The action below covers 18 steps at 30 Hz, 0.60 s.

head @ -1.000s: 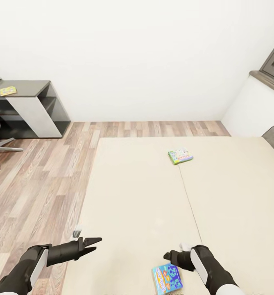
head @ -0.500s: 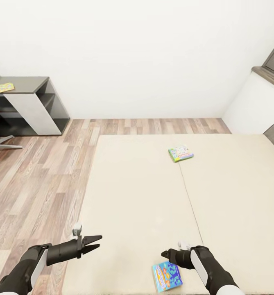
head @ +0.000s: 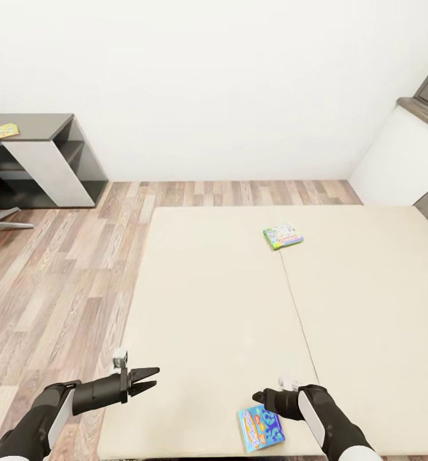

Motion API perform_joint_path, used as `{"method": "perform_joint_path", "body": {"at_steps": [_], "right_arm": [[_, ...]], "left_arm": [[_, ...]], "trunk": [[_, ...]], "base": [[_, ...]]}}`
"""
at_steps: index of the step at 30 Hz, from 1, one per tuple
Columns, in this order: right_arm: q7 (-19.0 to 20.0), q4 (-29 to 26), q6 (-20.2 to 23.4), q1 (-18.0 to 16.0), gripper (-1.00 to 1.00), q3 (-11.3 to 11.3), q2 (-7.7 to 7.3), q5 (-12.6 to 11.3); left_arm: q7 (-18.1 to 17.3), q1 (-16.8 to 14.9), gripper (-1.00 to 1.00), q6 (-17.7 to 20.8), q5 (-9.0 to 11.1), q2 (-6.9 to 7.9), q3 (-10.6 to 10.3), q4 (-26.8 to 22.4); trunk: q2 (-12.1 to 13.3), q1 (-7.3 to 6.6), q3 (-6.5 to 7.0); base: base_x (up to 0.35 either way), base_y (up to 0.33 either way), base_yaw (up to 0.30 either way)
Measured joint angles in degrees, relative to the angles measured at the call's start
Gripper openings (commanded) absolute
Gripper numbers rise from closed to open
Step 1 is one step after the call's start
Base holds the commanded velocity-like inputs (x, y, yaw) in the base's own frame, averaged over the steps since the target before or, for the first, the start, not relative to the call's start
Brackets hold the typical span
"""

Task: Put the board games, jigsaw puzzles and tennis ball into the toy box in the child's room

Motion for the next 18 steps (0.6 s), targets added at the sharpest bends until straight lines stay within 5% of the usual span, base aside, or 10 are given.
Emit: {"method": "perform_joint_path", "body": {"at_steps": [18], "right_arm": [[0.00,0.00,-0.06,0.00,1.00,0.13,-0.01,0.00]], "left_arm": [[-0.02,0.00,1.00,0.00,-0.01,0.00,0.00,0.00]], "trunk": [[0.00,0.00,-1.47]], "base": [[0.000,0.000,0.000]]}}
